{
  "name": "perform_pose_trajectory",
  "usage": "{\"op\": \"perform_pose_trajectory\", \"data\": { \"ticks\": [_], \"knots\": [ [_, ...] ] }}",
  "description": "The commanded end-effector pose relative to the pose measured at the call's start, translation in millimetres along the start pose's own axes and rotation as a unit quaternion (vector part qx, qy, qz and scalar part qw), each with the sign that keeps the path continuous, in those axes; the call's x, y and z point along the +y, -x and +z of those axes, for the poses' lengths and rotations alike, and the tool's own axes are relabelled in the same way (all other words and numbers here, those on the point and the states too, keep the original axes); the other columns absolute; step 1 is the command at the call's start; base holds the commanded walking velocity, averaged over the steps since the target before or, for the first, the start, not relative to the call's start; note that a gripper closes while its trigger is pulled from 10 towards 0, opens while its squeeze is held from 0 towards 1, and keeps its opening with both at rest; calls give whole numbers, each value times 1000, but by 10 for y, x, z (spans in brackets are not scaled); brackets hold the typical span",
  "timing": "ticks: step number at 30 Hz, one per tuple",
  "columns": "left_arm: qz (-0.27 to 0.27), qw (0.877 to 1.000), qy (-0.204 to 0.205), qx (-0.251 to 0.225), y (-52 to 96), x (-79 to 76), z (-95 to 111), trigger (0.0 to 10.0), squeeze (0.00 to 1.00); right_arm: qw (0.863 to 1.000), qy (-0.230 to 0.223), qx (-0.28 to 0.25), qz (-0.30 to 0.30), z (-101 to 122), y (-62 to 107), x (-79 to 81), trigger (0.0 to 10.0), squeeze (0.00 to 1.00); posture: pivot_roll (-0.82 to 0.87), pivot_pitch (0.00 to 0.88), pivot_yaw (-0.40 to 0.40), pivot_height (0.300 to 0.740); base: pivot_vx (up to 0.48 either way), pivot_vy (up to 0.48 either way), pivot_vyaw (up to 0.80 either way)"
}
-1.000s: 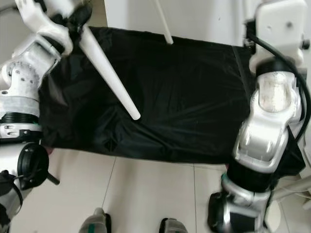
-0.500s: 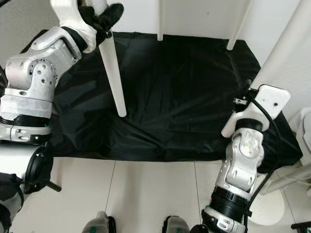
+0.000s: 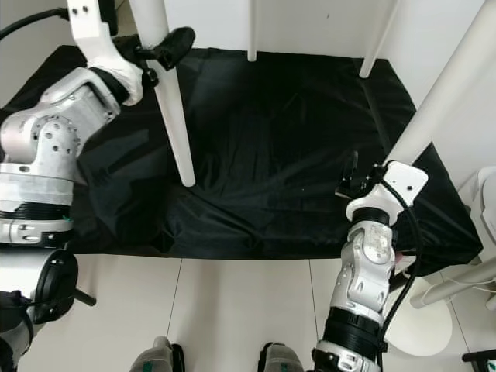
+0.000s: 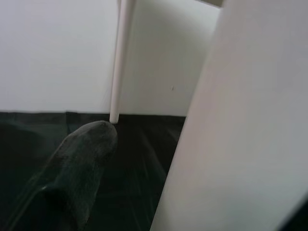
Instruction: Building children table
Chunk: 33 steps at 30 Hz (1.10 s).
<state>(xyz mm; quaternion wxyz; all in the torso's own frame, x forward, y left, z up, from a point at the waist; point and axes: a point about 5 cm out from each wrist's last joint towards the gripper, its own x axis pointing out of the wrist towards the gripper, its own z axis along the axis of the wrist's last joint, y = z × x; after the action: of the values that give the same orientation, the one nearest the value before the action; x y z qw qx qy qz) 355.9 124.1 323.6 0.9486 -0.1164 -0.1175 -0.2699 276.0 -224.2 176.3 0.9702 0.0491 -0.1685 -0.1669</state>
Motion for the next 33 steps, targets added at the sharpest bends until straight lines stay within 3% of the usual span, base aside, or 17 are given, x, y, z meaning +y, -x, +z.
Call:
{"op": "perform_pose_trajectory", "data": {
  "ticks": [1,3,9,12,15,20,26,29,33],
  "knots": [
    [-141,990,-16,-1,139,-49,-19,10000,0,1000,-2,-22,12,25,74,39,10000,0,8,75,26,740,0,0,0],
    [-141,990,-16,-1,139,-49,-19,10000,0,1000,-2,-22,12,25,74,39,10000,0,8,75,26,740,0,0,0],
    [-200,980,-16,-22,427,-75,-87,10000,0,998,45,-42,-4,48,249,-50,10000,0,6,73,19,740,0,0,0],
    [-212,976,35,-34,560,-47,-129,10000,0,996,50,-64,-37,93,351,-139,10000,0,6,73,18,740,0,0,0],
    [-210,976,40,-36,572,-41,-131,10000,0,995,54,-68,-43,98,364,-154,10000,0,6,73,18,740,0,0,0],
    [-215,976,2,-21,738,-51,-297,10000,0,990,63,-72,-101,91,517,-295,10000,0,0,73,19,740,0,0,0],
    [-201,979,15,7,882,-56,-462,10000,0,991,69,-57,-99,39,647,-287,10000,0,2,70,16,740,0,0,0],
    [-193,980,4,40,1005,-75,-609,10000,0,993,74,-36,-87,-41,764,-258,10000,0,3,69,17,740,0,0,0],
    [-188,981,-8,51,1064,-104,-683,10000,0,995,69,-24,-61,-96,821,-207,10000,0,6,69,17,740,0,0,0]
  ]
}}
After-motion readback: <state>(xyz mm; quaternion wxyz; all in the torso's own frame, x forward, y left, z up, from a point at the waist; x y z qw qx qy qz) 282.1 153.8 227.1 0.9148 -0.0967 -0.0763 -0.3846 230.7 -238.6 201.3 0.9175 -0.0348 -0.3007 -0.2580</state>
